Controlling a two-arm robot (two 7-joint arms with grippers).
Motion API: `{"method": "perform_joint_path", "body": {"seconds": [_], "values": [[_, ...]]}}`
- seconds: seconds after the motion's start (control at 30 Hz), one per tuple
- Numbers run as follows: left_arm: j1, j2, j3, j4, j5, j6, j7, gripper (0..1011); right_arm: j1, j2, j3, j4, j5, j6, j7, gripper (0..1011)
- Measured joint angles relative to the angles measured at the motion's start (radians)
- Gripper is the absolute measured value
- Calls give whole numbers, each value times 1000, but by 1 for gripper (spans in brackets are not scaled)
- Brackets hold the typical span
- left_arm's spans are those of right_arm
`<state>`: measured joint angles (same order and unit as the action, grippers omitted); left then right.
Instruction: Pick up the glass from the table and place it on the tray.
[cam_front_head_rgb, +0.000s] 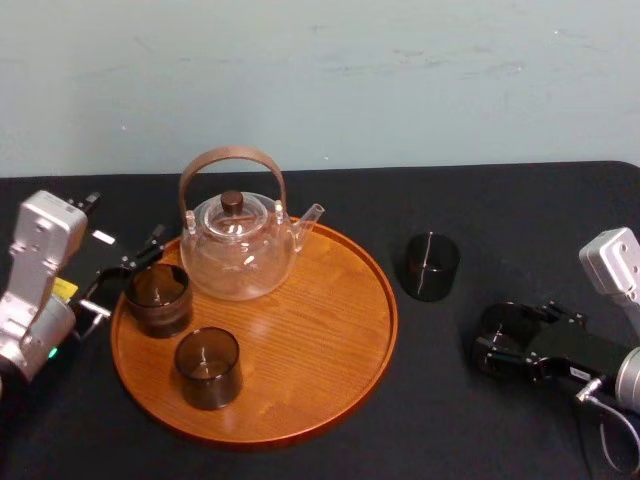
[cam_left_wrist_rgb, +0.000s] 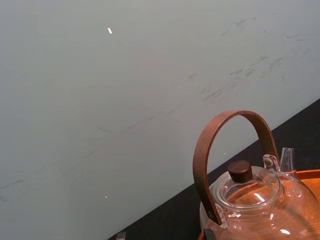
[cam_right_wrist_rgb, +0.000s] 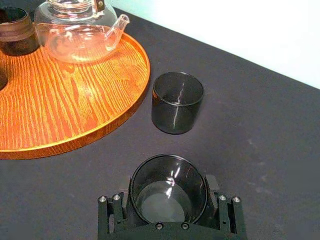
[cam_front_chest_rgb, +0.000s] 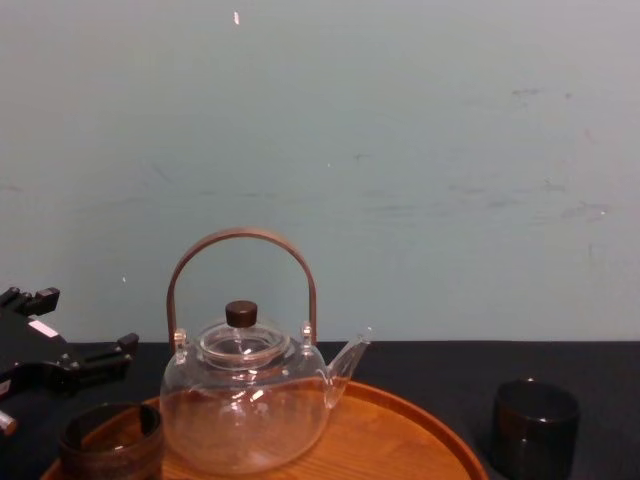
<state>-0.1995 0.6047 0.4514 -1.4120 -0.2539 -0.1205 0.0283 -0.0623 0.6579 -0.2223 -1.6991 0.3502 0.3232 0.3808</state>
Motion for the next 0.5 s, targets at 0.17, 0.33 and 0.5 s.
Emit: {"method": "perform_joint_path", "body": {"seconds": [0.17, 0.33, 0.5], "values": [[0, 0, 0, 0, 0, 0, 0, 1001, 0, 0, 1, 0, 1, 0, 0, 906], [0, 0, 0, 0, 0, 0, 0, 1001, -1, 0, 1, -1, 1, 0, 0, 906], [0, 0, 0, 0, 0, 0, 0, 1001, -1, 0, 1, -1, 2, 0, 0, 906]]}}
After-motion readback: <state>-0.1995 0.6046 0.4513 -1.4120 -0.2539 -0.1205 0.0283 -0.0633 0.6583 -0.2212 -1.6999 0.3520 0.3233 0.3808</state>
